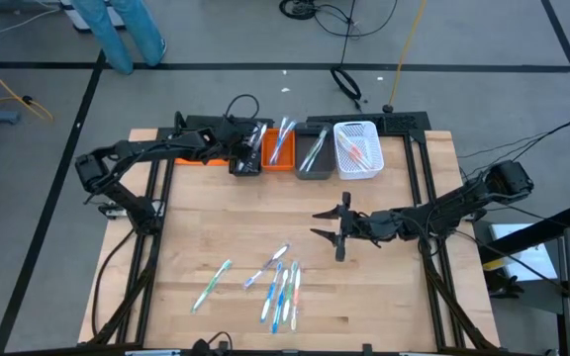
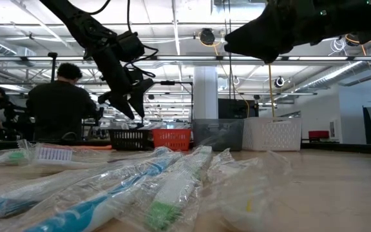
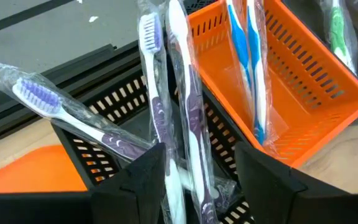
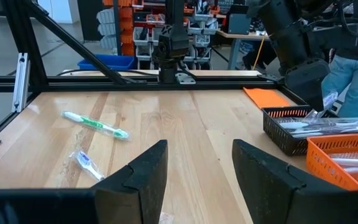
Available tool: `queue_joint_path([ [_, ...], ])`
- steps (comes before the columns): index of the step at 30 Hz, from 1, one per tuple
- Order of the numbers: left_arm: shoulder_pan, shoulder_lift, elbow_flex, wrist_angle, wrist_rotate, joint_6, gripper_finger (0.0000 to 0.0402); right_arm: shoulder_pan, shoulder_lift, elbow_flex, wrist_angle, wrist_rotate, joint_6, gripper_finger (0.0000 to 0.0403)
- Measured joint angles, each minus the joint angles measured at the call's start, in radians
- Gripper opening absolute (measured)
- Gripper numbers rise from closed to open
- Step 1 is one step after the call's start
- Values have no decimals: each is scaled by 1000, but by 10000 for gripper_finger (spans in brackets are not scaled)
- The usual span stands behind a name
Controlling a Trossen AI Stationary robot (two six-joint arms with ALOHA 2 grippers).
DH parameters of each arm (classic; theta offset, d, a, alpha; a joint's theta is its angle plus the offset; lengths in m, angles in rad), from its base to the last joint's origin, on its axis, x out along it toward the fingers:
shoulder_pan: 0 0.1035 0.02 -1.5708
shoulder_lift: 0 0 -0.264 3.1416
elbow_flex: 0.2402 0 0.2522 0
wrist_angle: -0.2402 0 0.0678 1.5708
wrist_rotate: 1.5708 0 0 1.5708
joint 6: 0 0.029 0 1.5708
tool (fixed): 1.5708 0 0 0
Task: Pick & Place Toothbrushes
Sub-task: Put the violet toothbrush into the black basket
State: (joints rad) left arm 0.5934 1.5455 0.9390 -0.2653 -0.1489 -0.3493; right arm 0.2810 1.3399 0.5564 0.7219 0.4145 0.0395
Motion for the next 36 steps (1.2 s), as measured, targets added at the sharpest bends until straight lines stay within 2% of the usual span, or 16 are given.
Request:
queue_joint_path([
  [5, 0, -17, 0, -24, 77, 28, 195, 0, 0, 0, -13, 0, 1, 171],
  [8, -9, -37, 0, -67, 157, 24, 195, 0, 0, 0, -27, 0, 1, 171],
  [13, -79, -70, 0, -160, 280, 5, 195, 0, 0, 0, -28, 0, 1, 169],
  [18, -216, -75, 0, -215, 281, -29, 195, 0, 0, 0, -30, 0, 2, 169],
  [24, -423, -75, 0, -208, 269, -95, 195, 0, 0, 0, -31, 0, 2, 169],
  [31, -684, -74, 0, -204, 172, -243, 195, 0, 0, 0, -31, -1, 2, 167],
  [36, -858, -54, -1, -194, 33, -374, 195, 0, 0, 0, -31, -1, 2, 169],
])
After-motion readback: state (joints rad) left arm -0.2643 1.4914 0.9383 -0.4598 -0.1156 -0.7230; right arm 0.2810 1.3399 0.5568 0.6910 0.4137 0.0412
